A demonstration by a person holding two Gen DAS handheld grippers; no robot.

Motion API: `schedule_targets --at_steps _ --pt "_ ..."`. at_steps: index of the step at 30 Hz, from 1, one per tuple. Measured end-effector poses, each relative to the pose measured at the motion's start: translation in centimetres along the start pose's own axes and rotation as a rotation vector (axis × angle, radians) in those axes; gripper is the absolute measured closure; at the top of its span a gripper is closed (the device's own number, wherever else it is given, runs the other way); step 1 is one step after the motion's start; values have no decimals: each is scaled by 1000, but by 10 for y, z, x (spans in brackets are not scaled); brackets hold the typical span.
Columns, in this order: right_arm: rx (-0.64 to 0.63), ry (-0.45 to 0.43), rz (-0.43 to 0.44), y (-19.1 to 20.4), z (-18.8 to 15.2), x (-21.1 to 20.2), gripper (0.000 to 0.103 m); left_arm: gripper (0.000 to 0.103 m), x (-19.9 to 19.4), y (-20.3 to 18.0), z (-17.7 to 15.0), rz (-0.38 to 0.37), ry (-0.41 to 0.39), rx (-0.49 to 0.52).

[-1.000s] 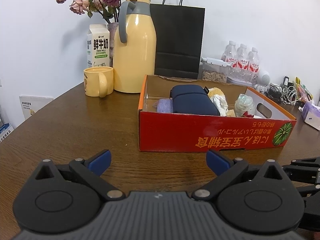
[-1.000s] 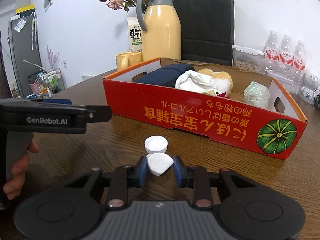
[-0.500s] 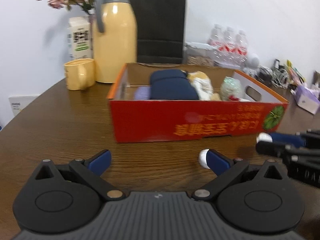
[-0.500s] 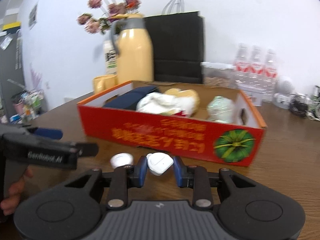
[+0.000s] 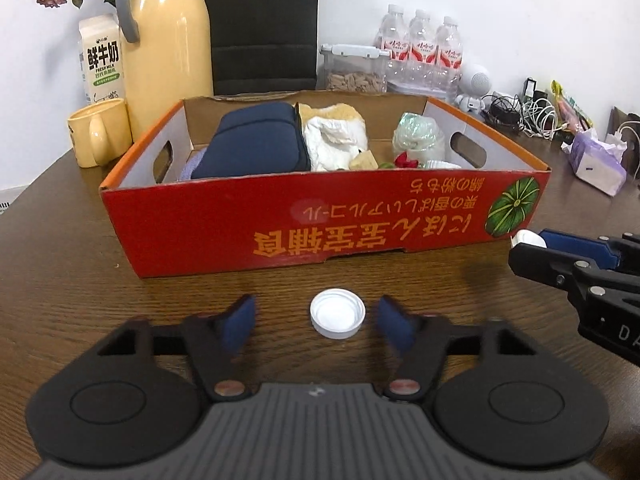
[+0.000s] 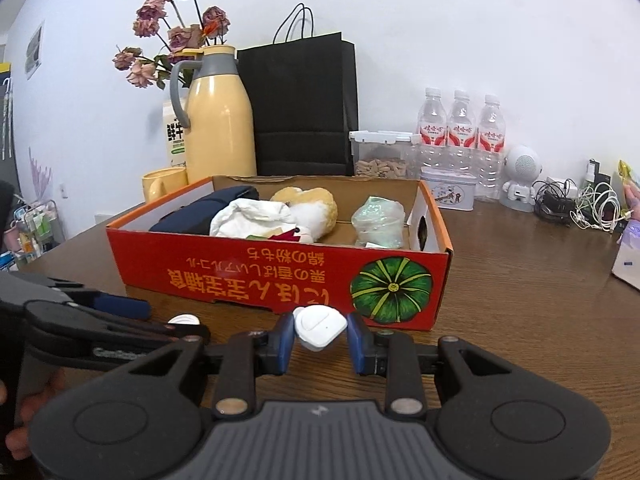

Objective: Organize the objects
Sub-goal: 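Carry the cap with the right tool while the left carries its cap to the carton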

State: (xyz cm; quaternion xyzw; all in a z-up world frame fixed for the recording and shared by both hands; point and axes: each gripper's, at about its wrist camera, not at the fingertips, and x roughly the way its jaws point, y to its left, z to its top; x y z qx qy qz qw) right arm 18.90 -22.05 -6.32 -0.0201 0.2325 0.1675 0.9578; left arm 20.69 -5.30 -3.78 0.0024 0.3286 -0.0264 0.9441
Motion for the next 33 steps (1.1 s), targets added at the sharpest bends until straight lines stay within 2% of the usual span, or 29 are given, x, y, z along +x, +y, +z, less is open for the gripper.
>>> schedule_targets --at_steps 2,12,21,27,33 --pt "-2 0 1 1 0 -1 76 74 -1 -1 0 -20 -7 4" --pt "-22 9 7 5 -2 0 76 74 -8 -7 1 -46 -34 0" --pt "-31 -33 1 8 3 -10 76 74 -33 -8 13 -60 -136 0" --pt "-35 -77 8 7 21 -17 76 74 -55 -9 42 -81 -241 0" --pt "-46 -119 -4 2 51 -8 76 74 -52 -12 73 -71 -302 -12"
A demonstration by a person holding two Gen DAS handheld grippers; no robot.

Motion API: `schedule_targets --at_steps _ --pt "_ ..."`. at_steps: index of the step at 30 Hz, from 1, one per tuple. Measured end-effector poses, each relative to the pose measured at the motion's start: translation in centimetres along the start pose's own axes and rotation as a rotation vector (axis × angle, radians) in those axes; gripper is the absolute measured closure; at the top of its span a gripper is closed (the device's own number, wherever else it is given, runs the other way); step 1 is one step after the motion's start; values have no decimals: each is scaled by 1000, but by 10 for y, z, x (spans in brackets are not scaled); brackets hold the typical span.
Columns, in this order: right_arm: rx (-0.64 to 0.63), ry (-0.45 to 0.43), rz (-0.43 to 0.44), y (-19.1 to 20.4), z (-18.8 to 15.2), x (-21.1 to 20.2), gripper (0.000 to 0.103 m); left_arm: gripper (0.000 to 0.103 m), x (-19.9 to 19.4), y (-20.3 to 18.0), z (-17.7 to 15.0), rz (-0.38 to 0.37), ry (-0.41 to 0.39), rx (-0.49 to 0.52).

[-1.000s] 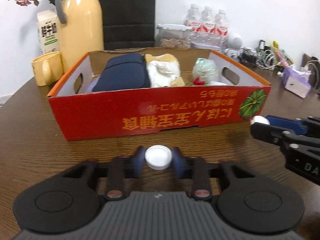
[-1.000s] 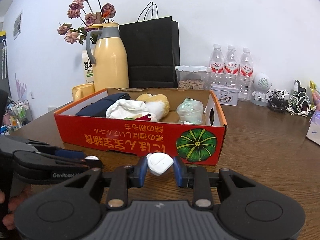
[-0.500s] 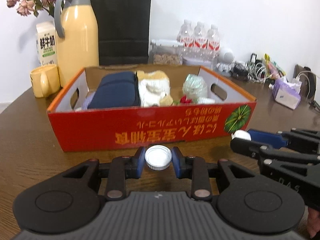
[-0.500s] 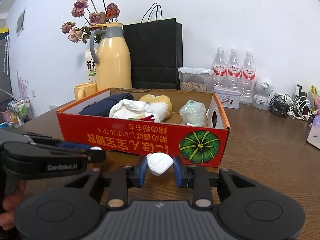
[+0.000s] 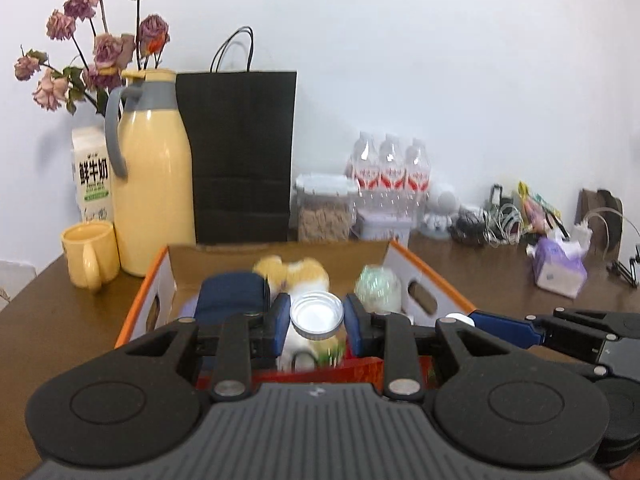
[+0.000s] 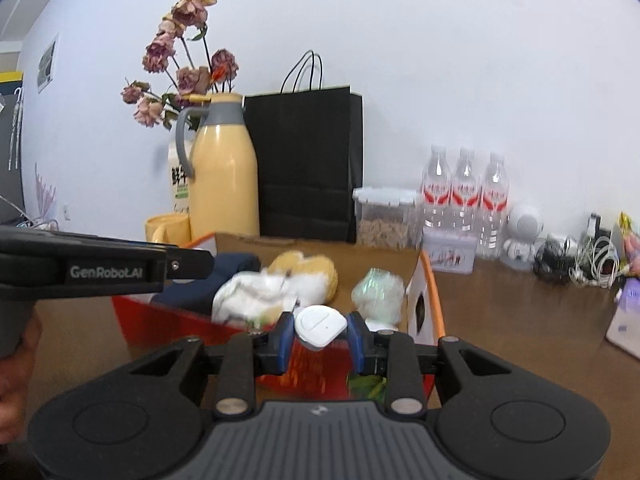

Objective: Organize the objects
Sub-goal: 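Carry the cap with the right tool while the left carries its cap to the carton, then drop the cap in the carton with the right tool while the left drops its cap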

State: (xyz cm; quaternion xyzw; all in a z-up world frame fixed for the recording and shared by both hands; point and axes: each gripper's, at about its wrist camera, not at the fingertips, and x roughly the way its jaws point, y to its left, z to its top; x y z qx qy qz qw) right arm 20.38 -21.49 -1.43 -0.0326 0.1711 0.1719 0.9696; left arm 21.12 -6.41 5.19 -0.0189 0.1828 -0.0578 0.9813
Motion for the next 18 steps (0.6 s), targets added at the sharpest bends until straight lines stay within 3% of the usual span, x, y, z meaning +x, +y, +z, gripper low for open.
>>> schedule_targets --at_steps 10,18 --pt "20 -33 -41 -4 40 58 76 74 53 4 27 57 -20 -48" --pt "75 42 -36 -18 19 99 76 74 87 24 19 101 14 -63"
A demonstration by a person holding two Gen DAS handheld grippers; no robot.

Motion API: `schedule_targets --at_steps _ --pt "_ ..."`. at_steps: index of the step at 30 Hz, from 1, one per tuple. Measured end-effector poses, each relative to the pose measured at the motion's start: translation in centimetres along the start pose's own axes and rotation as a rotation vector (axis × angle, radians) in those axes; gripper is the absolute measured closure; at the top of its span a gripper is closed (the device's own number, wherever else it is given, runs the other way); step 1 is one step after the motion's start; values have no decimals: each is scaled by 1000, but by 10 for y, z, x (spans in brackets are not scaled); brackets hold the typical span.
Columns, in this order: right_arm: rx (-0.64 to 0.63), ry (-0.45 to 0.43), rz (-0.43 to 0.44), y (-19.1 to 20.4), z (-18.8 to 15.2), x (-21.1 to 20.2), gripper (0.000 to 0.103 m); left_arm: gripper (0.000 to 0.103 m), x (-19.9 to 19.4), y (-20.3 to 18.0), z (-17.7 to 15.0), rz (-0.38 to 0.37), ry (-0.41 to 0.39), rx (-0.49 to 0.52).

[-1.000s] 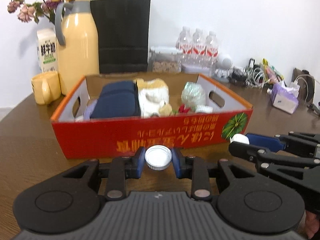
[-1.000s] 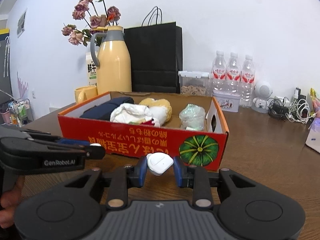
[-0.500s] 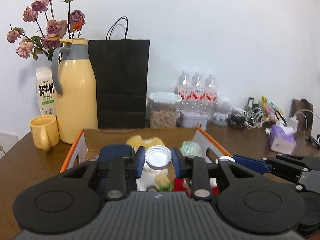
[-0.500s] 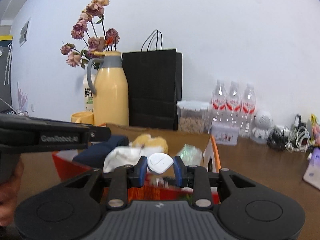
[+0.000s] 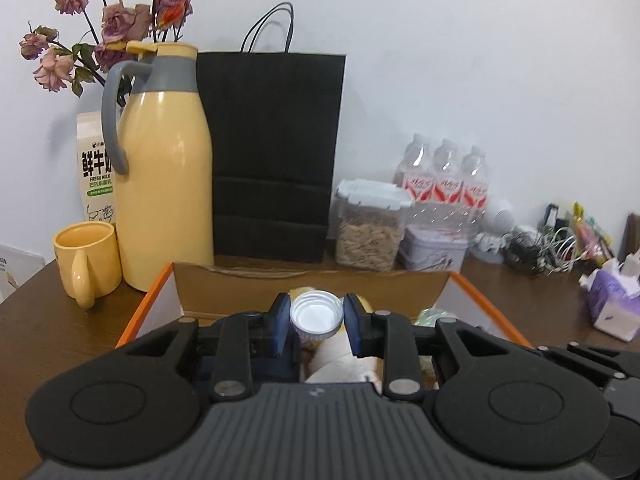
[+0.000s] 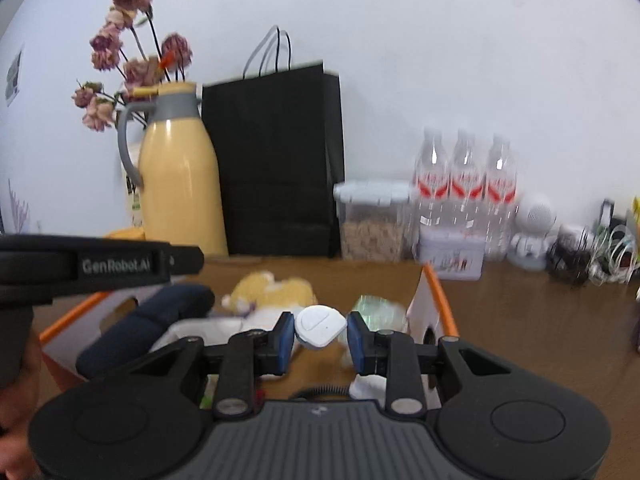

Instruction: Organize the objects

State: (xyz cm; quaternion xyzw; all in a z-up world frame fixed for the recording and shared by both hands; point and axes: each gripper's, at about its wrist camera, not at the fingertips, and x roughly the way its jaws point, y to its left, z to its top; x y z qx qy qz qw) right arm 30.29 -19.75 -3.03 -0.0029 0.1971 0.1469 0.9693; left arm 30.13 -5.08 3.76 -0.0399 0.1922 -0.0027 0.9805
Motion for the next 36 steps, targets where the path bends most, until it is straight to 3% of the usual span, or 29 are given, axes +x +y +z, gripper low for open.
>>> schedule_targets --at_steps 10,14,16,18,20,22,36 --pt "-17 22 -8 2 -11 -2 75 72 -4 -5 -8 21 -3 64" --pt "-8 24 -4 0 -11 -4 70 34 -8 -5 -8 39 -19 76" --pt "-8 25 -3 0 -11 -5 44 26 -12 -4 -7 43 -36 80" --pt "-9 17 -16 0 -11 -7 24 8 -13 -4 -6 50 -43 79" --pt "-11 9 -21 -1 -10 -10 13 0 -15 -2 -6 63 -57 74" --pt "-10 8 -23 -1 -9 -11 0 0 -17 -2 -5 66 -63 71" --pt "-21 8 -68 -1 -9 -26 0 0 -39 3 -1 59 -69 49"
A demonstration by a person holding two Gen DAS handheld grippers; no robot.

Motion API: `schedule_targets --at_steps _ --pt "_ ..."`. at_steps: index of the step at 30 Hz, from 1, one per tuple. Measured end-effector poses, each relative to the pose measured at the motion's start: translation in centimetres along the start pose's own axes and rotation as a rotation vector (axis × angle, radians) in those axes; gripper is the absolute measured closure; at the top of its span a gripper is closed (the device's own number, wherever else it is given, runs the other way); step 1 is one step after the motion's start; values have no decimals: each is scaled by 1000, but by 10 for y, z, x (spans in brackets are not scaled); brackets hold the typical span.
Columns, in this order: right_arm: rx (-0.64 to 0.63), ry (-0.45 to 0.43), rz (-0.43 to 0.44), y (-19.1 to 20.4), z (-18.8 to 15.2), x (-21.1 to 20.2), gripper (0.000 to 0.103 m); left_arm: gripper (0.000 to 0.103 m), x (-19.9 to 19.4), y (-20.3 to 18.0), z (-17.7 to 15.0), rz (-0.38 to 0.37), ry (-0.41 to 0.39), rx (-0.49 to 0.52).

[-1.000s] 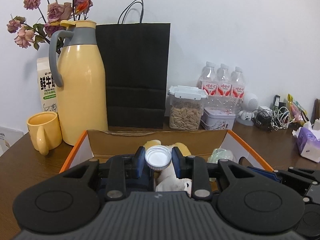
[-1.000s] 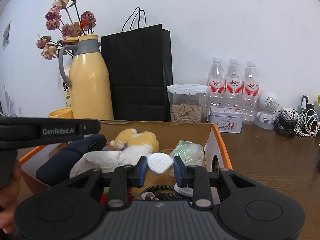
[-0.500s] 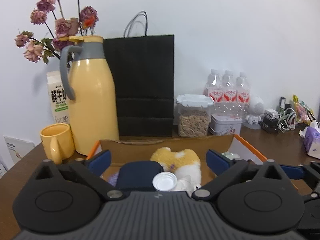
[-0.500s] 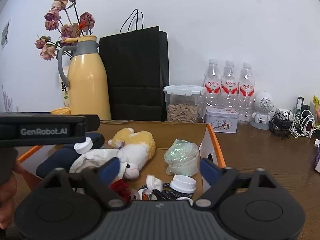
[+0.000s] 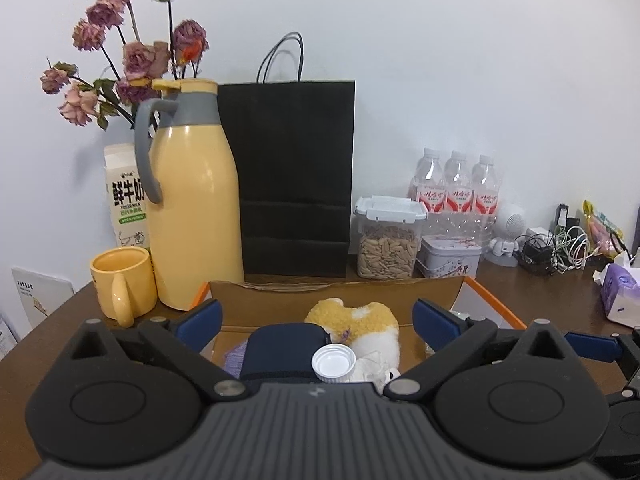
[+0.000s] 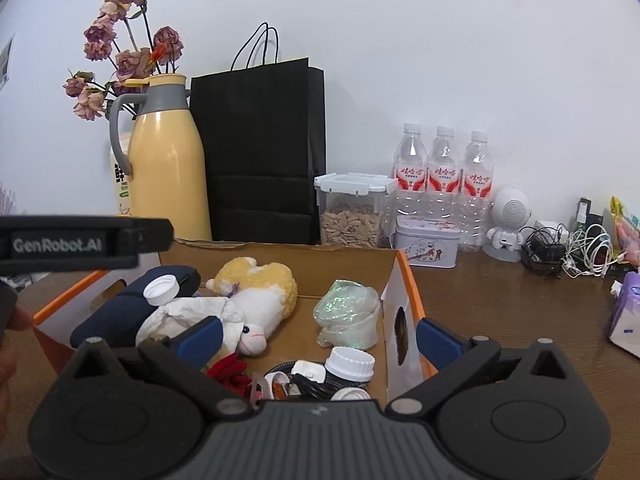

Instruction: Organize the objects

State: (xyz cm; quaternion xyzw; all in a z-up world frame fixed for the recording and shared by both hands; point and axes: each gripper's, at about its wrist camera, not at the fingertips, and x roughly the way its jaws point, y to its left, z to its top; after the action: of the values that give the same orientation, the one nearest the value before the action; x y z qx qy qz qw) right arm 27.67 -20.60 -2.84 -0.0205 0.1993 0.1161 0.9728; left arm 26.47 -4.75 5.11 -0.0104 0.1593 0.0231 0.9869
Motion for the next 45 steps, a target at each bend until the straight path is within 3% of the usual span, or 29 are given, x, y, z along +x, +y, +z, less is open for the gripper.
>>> schedule_targets --at_steps 8,23,35,45 --pt "-18 -2 14 7 -2 -46 0 0 -42 13 -7 -24 24 8" --pt "19 44 4 13 -23 -132 0 0 -118 39 -36 5 128 17" --pt "47 115 16 22 -46 -153 0 0 -142 48 -71 21 240 -11" --pt "47 130 23 26 -51 -156 0 0 -149 42 -78 5 262 -7"
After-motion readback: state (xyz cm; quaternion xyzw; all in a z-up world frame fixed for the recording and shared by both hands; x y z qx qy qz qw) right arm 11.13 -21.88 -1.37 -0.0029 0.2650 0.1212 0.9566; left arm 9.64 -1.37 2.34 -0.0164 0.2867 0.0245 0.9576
